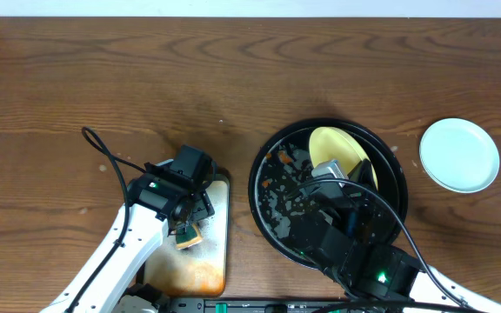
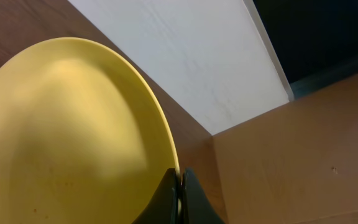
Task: Clean dirty plates on tray and stack at the side
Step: 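Lift the yellow plate off the black tray with the right gripper, then carry the yellow plate right and set it on the green plate stack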
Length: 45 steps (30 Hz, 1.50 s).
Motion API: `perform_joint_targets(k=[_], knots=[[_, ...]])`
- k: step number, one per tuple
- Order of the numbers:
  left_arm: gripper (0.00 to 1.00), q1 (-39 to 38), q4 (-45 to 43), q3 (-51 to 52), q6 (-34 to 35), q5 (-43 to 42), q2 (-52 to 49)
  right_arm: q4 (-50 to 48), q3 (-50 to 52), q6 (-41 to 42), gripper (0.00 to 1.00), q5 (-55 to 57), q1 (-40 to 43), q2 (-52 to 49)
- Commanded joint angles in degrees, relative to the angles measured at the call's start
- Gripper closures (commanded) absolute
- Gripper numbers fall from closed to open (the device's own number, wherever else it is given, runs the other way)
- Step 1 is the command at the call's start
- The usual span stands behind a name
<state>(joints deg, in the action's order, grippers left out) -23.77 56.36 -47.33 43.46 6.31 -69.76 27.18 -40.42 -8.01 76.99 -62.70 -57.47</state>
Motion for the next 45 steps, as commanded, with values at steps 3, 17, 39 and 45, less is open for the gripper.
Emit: perform_joint_targets(k=[3,17,39,45], knots=[[0.15,0.24,0.04,0.24,-0.26,0.31,0.33,-0.22,-0.94,0.90,0.99,2.03,0.90,0.46],[0.15,0.24,0.04,0.24,-0.26,0.31,0.33,-0.11,-0.94,13.40,0.99,-11.32,11.50,0.70],[0.14,0.24,0.07,0.24,-0.26,0.31,0.33,5.70,-1.31,32.28,0.99,-74.16,85.15,2.16],[0.15,0.24,0.04,0.24,-0.26,0.31,0.33,0.55,-1.31,35.93,0.99,-80.74,98.77,-4.11]])
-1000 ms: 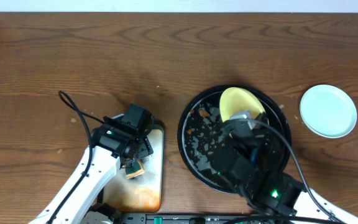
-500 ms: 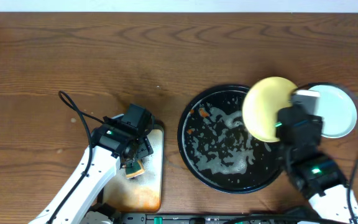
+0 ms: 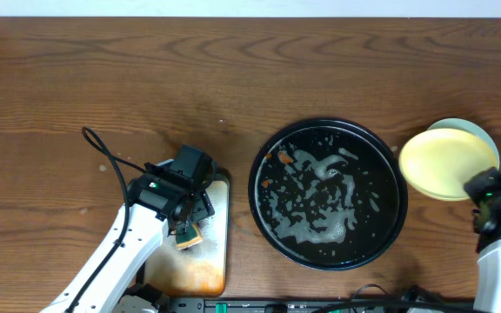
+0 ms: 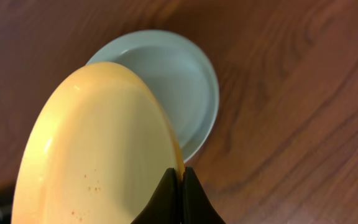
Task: Clean dirty plates on tray and stack at the side
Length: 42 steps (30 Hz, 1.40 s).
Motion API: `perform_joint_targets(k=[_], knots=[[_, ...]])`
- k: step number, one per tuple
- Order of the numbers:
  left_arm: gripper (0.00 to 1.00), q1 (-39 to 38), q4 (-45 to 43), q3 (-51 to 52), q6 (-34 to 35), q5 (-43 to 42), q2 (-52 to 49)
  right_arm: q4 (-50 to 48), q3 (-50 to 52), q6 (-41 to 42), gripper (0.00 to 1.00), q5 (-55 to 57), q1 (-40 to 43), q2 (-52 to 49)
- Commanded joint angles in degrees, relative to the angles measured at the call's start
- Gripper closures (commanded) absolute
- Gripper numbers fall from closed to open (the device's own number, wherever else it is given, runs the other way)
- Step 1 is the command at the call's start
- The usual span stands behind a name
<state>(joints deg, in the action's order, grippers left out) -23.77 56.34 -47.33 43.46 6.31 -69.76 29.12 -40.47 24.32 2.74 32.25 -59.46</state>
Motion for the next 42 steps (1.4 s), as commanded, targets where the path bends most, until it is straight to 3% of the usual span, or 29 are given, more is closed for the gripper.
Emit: perform_joint_targets(k=[1,8,9,11,12,15,18,22,26,30,35,40,41,42], knots=[[0.14,0.24,0.09,0.24,-0.26,0.31,0.33,-2.49,-1.27,3.61,0.99,-6.47,5.03,-3.34],[0.14,0.24,0.09,0.24,-0.26,0.31,0.33,-10.95,-1.27,3.67,0.98,-7.19,8.20,-11.98],[0.15,0.24,0.09,0.24,-0.26,0.31,0.33,-11.82,-1.27,3.61,0.88,-7.98,8.15,-12.90],[0.15,0.24,0.07,0.24,-0.26,0.31,0.33,-12.74,-1.27,3.26,0.54,-9.75,8.17,-14.08],[0.14,0.24,0.09,0.24,-0.26,0.31,0.33,-13.07,-1.27,3.23,0.50,-10.58,8.15,-14.08],[0.15,0.24,0.07,0.24,-0.26,0.31,0.33,-15.85,-1.27,1.18,0.50,-19.63,8.11,-13.22],[0.14,0.24,0.09,0.24,-0.26,0.31,0.33,-18.99,-1.27,1.16,0.60,-33.70,6.86,-11.32],[0.14,0.24,0.09,0.24,-0.26,0.31,0.33,-17.55,-1.27,-0.42,0.60,-43.17,1.29,-7.23],[0.14,0.24,0.07,0.24,-0.26,0.31,0.33,-9.07,-1.27,-7.37,0.58,-41.33,-8.33,-2.89],[0.14,0.24,0.09,0.24,-0.26,0.31,0.33,-2.25,-1.27,-13.25,0.54,-31.65,-19.28,0.81],[0.14,0.24,0.07,0.24,-0.26,0.31,0.33,-1.07,-1.27,-19.19,0.50,-29.70,-31.15,6.84],[0.14,0.24,0.07,0.24,-0.26,0.31,0.33,-0.24,-1.27,-19.89,0.40,-30.84,-37.29,13.31],[0.15,0.24,0.09,0.24,-0.26,0.31,0.33,0.15,-1.27,-19.85,0.35,-31.67,-37.92,14.53],[0.14,0.24,0.09,0.24,-0.26,0.31,0.33,0.39,-1.27,-19.41,0.01,-32.35,-38.38,15.74]])
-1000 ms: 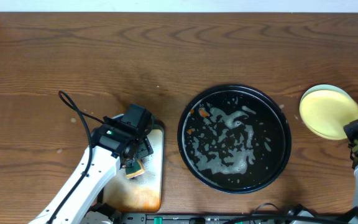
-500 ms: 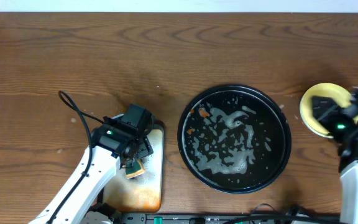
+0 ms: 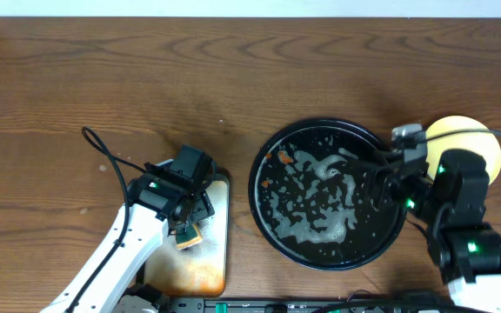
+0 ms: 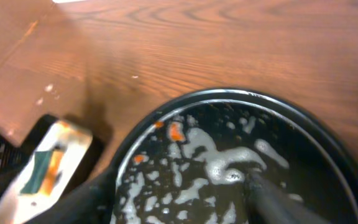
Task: Clean dirty plates on tray and stack at the side
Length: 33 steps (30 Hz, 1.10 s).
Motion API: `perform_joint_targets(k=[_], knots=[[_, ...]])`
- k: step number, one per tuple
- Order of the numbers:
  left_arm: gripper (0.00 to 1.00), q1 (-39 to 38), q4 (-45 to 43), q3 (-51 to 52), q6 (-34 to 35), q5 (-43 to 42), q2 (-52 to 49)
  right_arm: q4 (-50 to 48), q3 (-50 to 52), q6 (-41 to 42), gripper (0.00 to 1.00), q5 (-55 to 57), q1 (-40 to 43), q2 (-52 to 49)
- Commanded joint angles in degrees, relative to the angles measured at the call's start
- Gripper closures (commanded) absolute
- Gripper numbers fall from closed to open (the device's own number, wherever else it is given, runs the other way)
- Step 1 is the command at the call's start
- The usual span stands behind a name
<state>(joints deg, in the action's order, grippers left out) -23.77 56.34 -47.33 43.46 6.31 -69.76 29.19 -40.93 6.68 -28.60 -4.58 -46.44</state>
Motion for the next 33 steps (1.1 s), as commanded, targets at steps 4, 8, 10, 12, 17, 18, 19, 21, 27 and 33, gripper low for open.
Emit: perform_joint_targets(k=[4,8,10,12,17,18,19,21,27,33], knots=[[0.14,0.24,0.07,0.24,-0.26,0.31,0.33,0.61,-0.81,2.64,0.01,-4.24,-2.21,6.03],[0.14,0.24,0.07,0.24,-0.26,0.31,0.33,3.15,-0.81,3.37,0.01,-4.07,-2.10,6.93],[0.14,0.24,0.07,0.24,-0.26,0.31,0.33,3.15,-0.81,2.19,0.01,-3.72,-1.84,6.91],[0.15,0.24,0.07,0.24,-0.26,0.31,0.33,1.77,-0.81,1.18,0.01,-3.74,-1.22,7.08],[0.14,0.24,0.07,0.24,-0.26,0.31,0.33,0.04,-0.83,-1.95,0.01,-3.67,0.94,8.41],[0.14,0.24,0.07,0.24,-0.26,0.31,0.33,0.13,-0.83,-2.69,0.01,-3.52,1.33,8.81],[0.14,0.24,0.07,0.24,-0.26,0.31,0.33,0.20,-0.76,-3.61,0.01,-3.17,1.60,9.44],[0.14,0.24,0.07,0.24,-0.26,0.31,0.33,0.20,-0.55,-5.92,0.01,-1.22,1.66,10.86],[0.14,0.24,0.07,0.24,-0.26,0.31,0.33,0.24,0.50,-7.63,0.01,9.46,1.62,18.03],[0.14,0.24,0.09,0.24,-0.26,0.31,0.33,0.04,6.14,-7.65,0.01,16.59,1.66,29.86]])
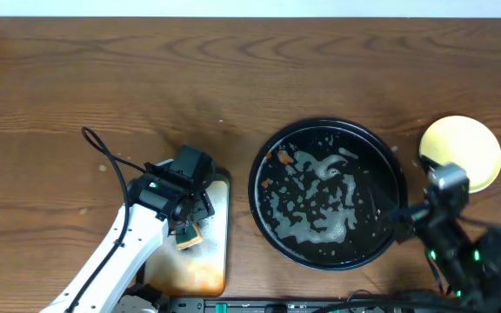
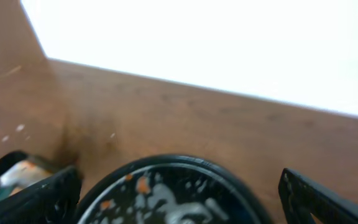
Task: Clean dirty plates on tray and stack at the side
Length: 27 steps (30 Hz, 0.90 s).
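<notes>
The black round tray [image 1: 256, 186] holds foam and orange scraps and no plate. In the right wrist view its rim [image 2: 166, 161] shows low in the frame. A yellow plate [image 1: 464, 149] lies at the table's right side and hides whatever is under it. My right gripper [image 1: 396, 216] is open at the tray's right front rim; in its own view the right gripper [image 2: 179, 202] has its fingers [image 2: 42, 199] far apart with only the tray between them. My left gripper [image 1: 189, 228] is shut on a yellow-green sponge [image 1: 190, 236].
A white board [image 1: 214, 261] with orange stains lies under the left gripper, left of the tray. The left arm's black cable [image 1: 103, 152] loops over the wood. The right arm [image 1: 459, 252] is blurred at the front right corner.
My right gripper was open over the tray's right half, fingers near the foam. Now it is at the tray's right front rim, its camera tilted higher. The left arm has not moved.
My right gripper first held the yellow plate by its rim over the tray. Then it held it above a light-blue plate at the right. Later the yellow plate lay on that plate with the gripper open over the tray, and it still lies there.
</notes>
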Motion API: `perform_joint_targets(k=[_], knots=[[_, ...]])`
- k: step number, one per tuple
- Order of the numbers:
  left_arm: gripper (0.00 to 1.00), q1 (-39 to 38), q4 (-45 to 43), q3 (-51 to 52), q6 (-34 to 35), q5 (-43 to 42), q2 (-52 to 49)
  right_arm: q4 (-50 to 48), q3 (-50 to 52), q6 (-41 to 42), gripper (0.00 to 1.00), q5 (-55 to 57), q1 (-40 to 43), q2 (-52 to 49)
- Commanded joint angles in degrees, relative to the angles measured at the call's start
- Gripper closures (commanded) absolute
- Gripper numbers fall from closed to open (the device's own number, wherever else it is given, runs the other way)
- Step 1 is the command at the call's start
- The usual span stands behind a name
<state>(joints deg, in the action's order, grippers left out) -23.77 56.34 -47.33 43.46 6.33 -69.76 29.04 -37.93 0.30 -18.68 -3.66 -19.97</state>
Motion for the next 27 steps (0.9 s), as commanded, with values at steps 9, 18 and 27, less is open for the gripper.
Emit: perform_joint_targets(k=[9,18,27], knots=[[0.14,0.24,0.09,0.24,-0.26,0.28,0.33,-13.49,22.01,-1.20,0.01,9.42,0.74,16.59],[0.14,0.24,0.07,0.24,-0.26,0.28,0.33,-33.81,36.61,-1.20,0.01,9.40,0.63,19.67],[0.14,0.24,0.07,0.24,-0.26,0.28,0.33,-32.06,37.62,-1.22,0.01,9.42,0.63,19.65]])
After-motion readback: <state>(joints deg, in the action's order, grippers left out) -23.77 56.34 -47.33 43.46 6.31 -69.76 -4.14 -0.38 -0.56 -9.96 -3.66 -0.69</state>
